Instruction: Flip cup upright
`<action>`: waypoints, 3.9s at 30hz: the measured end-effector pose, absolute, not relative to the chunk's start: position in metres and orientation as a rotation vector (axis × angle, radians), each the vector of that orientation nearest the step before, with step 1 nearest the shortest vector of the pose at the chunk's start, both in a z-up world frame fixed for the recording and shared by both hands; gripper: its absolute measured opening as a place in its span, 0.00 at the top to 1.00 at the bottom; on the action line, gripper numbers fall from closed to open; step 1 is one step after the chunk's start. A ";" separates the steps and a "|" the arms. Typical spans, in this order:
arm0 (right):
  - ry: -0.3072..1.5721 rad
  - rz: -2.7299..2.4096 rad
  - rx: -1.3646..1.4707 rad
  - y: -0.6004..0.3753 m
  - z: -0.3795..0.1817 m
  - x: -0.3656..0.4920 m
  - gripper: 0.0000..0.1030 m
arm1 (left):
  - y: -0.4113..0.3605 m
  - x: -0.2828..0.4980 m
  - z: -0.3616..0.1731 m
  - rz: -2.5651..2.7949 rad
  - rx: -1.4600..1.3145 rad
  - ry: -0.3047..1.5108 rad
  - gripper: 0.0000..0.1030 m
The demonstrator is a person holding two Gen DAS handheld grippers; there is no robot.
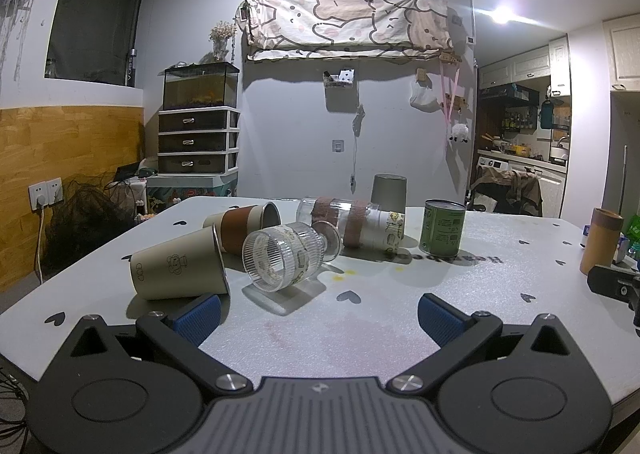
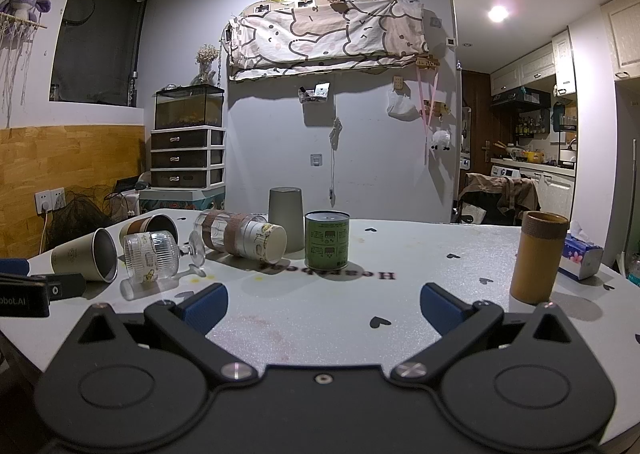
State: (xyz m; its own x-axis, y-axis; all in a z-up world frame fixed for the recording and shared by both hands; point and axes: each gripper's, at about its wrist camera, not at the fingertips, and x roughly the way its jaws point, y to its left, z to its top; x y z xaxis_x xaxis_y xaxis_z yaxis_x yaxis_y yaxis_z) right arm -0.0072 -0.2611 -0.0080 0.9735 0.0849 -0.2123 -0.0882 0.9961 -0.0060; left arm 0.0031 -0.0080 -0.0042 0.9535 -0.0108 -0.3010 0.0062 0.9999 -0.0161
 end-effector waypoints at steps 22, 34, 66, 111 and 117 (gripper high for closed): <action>0.212 0.048 0.013 -0.296 -0.014 -0.022 0.00 | -0.117 0.170 0.055 -0.225 -0.040 0.319 0.00; 0.257 -0.036 0.033 -0.333 -0.026 -0.020 0.00 | -0.191 0.316 0.038 -0.161 0.022 0.486 0.02; 0.267 -0.015 0.078 -0.339 -0.038 -0.017 0.00 | -0.152 0.178 -0.001 -0.381 0.193 0.465 0.28; 0.275 0.080 0.070 -0.302 -0.030 -0.009 0.00 | -0.096 0.101 0.013 -0.406 0.142 0.359 0.28; 0.271 0.072 0.066 -0.303 -0.031 -0.010 0.00 | -0.095 0.063 -0.022 -0.376 0.136 0.233 0.28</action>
